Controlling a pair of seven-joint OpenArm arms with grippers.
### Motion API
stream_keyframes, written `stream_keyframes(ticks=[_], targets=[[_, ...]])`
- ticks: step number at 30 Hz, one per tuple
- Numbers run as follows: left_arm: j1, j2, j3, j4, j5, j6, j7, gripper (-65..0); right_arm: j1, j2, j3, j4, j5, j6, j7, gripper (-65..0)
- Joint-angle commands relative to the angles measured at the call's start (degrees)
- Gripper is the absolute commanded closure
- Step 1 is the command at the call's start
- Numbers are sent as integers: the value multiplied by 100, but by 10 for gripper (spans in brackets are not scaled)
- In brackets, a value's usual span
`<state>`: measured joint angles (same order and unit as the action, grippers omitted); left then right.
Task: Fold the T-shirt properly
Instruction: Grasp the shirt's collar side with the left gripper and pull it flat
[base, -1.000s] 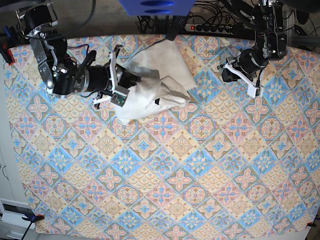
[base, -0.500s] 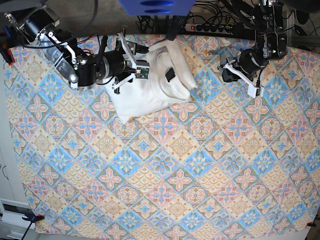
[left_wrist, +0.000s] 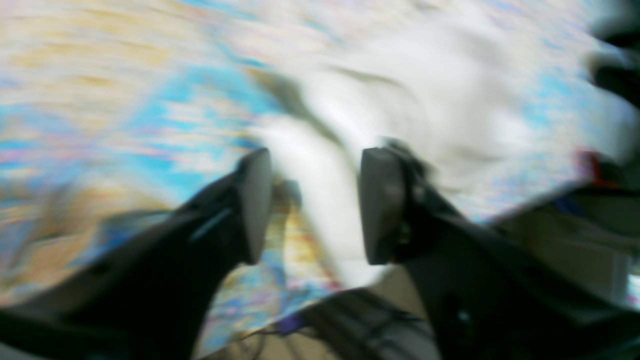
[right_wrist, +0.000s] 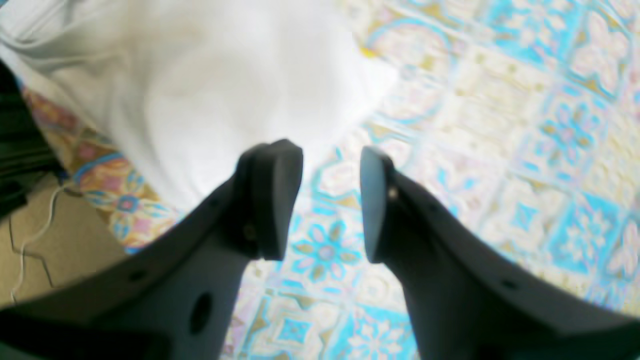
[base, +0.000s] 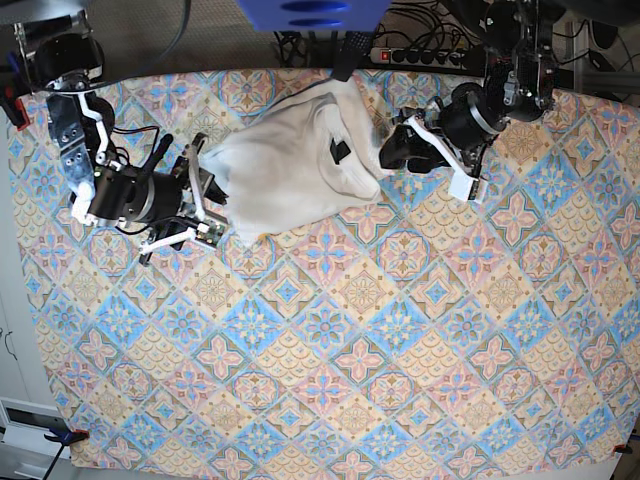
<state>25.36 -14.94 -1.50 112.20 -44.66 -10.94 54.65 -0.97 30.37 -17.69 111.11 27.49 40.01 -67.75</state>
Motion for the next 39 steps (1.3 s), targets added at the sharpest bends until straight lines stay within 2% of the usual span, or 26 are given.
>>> stream_keyframes(ticks=[1, 6, 12, 21, 28, 35, 37, 39], targets=[[-27, -40, 49, 19, -162, -18, -90, -361, 84, 79, 200, 76, 95, -1, 62, -224], [-53, 57, 286, -359, -312, -18, -98, -422, 75, 79, 481, 76, 289, -1, 62, -224], [-396, 347, 418, -948, -312, -18, -98, -421, 75, 79, 481, 76, 280, -1, 62, -224], [-712, 821, 594, -1282, -312, -18, -98, -421, 75, 79, 481, 76, 280, -1, 62, -224], [-1038, 1068, 594, -2064, -320, -18, -107, -420, 93, 79, 481, 76, 280, -1, 62, -224], [-1126, 1173, 594, -2126, -294, -18, -107, -418, 102, 79, 481, 76, 289, -1, 62, -224], [-1134, 1173, 594, -2126, -285, -18, -107, -393, 102, 79, 481, 76, 289, -1, 62, -224], [-1143, 1173, 594, -2135, -294, -18, -107, -312, 102, 79, 481, 76, 289, -1, 62, -224]])
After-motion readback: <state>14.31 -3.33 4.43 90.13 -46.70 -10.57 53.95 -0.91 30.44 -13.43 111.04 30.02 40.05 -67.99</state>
